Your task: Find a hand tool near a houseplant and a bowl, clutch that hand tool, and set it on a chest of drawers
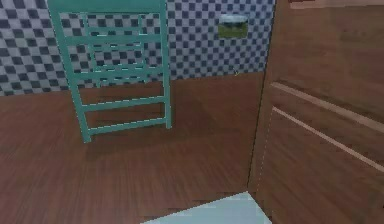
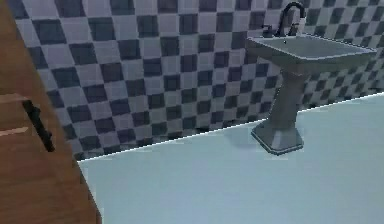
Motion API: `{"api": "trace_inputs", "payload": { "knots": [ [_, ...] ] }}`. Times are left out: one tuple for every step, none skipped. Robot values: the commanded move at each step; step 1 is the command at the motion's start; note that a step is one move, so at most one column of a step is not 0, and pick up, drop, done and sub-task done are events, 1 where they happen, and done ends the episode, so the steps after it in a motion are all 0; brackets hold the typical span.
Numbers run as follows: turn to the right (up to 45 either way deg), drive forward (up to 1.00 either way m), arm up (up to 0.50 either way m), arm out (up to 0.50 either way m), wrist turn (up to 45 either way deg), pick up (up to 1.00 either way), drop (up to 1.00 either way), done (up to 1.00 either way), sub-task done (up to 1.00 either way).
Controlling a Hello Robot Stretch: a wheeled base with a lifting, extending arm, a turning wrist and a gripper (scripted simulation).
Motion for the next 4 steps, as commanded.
{"api": "trace_inputs", "payload": {
  "knots": [
    [-15.0,0.00,0.00,0.00,0.0,0.00,0.00,0.00,0.00],
    [0.0,0.45,0.00,0.00,0.0,0.00,0.00,0.00,0.00],
    [-30.0,0.00,0.00,0.00,0.0,0.00,0.00,0.00,0.00],
    [0.0,1.00,0.00,0.00,0.0,0.00,0.00,0.00,0.00]
  ]
}}
